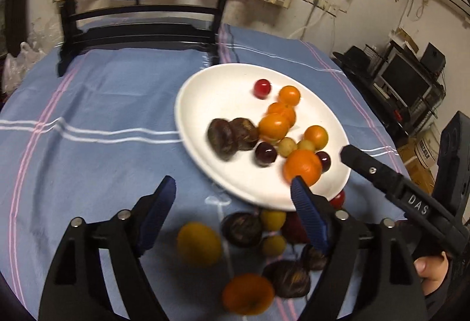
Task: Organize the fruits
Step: 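Grasp another mandarin with the left tool while the right tool grasps a dark round fruit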
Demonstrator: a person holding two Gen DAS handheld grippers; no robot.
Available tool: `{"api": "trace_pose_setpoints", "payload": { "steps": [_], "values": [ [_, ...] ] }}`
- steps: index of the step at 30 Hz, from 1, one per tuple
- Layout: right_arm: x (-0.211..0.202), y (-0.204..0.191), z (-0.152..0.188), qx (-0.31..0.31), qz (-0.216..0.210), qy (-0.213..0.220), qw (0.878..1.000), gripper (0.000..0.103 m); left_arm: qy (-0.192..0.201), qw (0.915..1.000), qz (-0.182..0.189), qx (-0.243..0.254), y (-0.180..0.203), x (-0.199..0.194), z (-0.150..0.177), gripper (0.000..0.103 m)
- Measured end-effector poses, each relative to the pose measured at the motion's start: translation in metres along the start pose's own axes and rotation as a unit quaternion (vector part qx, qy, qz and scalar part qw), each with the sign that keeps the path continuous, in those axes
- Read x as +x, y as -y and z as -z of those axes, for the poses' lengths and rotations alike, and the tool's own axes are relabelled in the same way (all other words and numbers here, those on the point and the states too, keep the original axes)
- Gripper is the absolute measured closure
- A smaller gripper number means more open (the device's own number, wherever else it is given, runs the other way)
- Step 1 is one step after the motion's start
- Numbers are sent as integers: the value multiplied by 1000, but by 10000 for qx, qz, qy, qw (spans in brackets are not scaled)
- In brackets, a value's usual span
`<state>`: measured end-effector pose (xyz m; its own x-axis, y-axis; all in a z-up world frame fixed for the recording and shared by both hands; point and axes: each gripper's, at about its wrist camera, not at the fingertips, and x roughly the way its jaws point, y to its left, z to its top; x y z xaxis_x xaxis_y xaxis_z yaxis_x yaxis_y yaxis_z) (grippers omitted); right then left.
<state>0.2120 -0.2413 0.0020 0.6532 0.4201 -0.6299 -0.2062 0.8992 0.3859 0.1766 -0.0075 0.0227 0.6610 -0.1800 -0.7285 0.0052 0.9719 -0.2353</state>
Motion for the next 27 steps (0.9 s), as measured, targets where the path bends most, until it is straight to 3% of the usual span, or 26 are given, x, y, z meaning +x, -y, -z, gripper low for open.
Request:
{"api": "trace_pose_setpoints", "payload": {
  "steps": [10, 27],
  "values": [
    [-22, 0, 29, -166, 307, 72, 9994, 22, -123, 9996, 58, 238, -7, -9, 42, 22],
    [-33, 11, 43, -60, 464, 128, 9988, 18, -364, 9951, 268, 882, 10, -16, 72, 23]
  ]
}}
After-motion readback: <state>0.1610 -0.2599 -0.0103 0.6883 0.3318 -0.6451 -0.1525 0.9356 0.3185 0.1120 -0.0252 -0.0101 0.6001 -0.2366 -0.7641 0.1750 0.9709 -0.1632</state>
